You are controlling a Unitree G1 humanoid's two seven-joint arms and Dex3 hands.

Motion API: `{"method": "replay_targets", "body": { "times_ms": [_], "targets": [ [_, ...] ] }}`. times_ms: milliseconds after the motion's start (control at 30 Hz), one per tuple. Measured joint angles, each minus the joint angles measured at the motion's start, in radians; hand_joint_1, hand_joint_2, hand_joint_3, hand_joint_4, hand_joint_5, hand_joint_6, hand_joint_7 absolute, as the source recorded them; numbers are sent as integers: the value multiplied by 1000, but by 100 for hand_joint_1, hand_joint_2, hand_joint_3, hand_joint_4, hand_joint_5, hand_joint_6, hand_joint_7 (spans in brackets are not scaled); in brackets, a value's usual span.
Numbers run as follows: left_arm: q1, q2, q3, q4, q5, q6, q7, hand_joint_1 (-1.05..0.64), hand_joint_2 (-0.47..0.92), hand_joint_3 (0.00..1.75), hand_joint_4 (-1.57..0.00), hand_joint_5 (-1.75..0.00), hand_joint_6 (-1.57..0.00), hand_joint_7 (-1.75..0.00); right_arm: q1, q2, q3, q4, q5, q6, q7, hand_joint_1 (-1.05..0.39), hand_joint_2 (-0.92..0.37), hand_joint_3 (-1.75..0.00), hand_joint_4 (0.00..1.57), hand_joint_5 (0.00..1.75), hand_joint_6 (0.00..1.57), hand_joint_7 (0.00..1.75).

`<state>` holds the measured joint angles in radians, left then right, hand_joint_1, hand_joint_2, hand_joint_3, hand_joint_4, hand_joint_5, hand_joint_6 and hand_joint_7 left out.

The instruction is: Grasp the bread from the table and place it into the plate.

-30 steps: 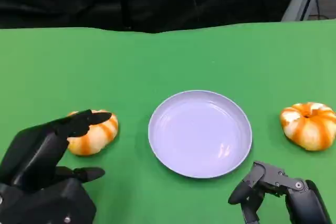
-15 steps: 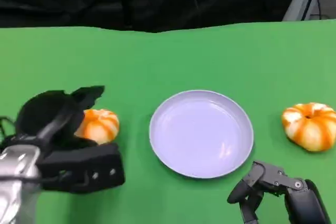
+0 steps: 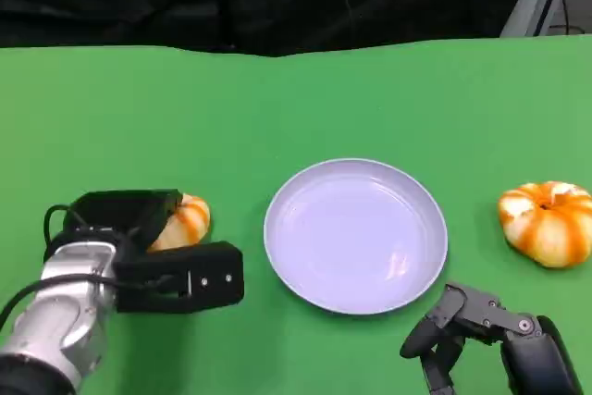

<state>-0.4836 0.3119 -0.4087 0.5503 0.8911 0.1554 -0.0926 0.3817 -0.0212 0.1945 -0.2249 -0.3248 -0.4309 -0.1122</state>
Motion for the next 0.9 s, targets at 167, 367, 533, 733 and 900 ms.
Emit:
{"method": "replay_targets", "body": {
  "times_ms": [167,367,533,733,900],
  "targets": [
    [-59,-17,-36,102,-13,5,2,-59,92,2,-67,-23,-54,-4,0,1,0,0,0,1,0,-2,-32,-131,85,165,84,127],
    [-89,-21,-59,145,-37,5,21,-49,92,7,-82,-30,-70,-11,0,1,0,0,0,1,0,-2,-32,-131,85,165,85,127],
    [-37,6,-16,132,-103,-238,307,-15,53,105,-83,-171,-66,-170,1,1,1,0,-1,1,0,-1,-32,-131,85,164,85,128],
    [-18,17,10,52,-115,-422,506,-13,42,128,-88,-175,-72,-175,-4,4,4,0,1,1,0,0,-32,-132,85,164,85,128],
    [-18,12,13,-5,-116,-437,510,-10,35,128,-89,-175,-74,-175,-4,4,5,1,1,1,0,1,-31,-133,84,163,85,128]
  ]
}}
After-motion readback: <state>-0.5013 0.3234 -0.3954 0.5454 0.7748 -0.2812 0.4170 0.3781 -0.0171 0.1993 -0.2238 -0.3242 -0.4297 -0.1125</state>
